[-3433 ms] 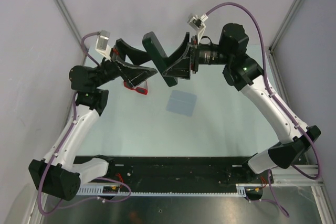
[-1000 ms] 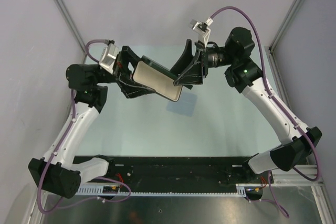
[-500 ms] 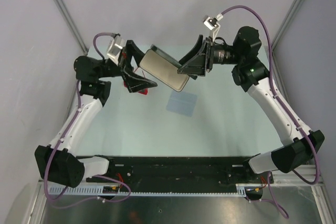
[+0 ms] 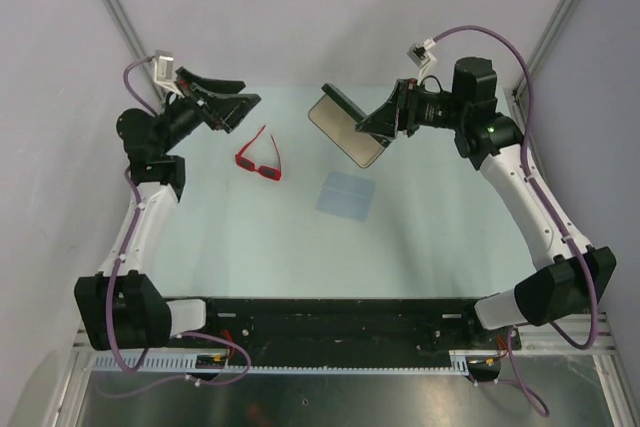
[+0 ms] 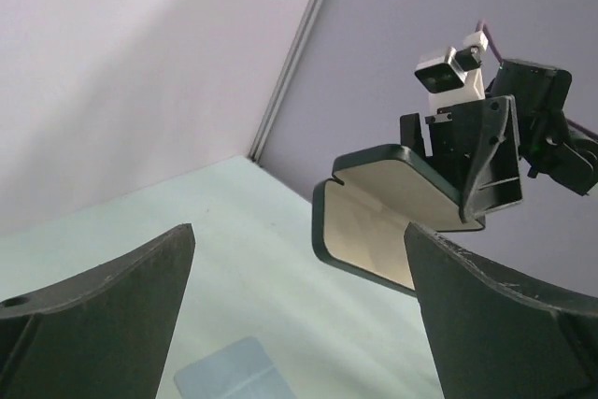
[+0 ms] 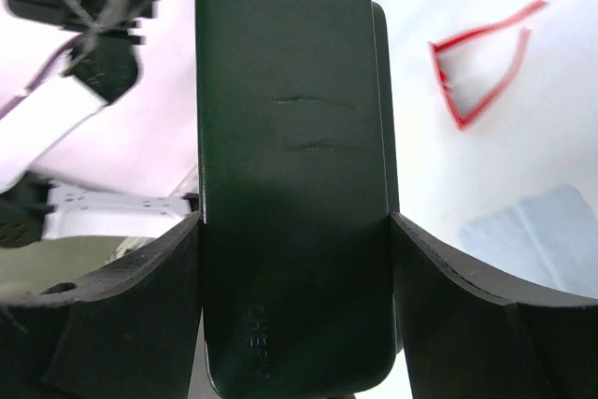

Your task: Organize the sunglasses

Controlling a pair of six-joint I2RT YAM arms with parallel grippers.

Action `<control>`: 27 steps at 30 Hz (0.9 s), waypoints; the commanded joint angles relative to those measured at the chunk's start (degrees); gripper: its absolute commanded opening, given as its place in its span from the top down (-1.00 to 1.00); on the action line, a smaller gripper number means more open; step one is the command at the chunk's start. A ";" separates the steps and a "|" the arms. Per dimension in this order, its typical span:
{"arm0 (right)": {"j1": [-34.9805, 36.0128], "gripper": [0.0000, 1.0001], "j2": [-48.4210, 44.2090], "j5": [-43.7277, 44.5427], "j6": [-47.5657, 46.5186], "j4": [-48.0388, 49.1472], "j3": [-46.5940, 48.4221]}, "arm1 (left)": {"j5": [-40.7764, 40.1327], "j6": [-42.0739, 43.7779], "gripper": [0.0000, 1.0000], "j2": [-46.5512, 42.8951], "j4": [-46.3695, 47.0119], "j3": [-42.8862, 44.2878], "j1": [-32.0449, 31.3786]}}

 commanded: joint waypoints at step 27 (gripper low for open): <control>-24.35 1.00 33.78 -7.03 -27.36 -16.42 -5.93 | -2.38 -3.15 -1.00 13.50 1.21 -16.04 -12.99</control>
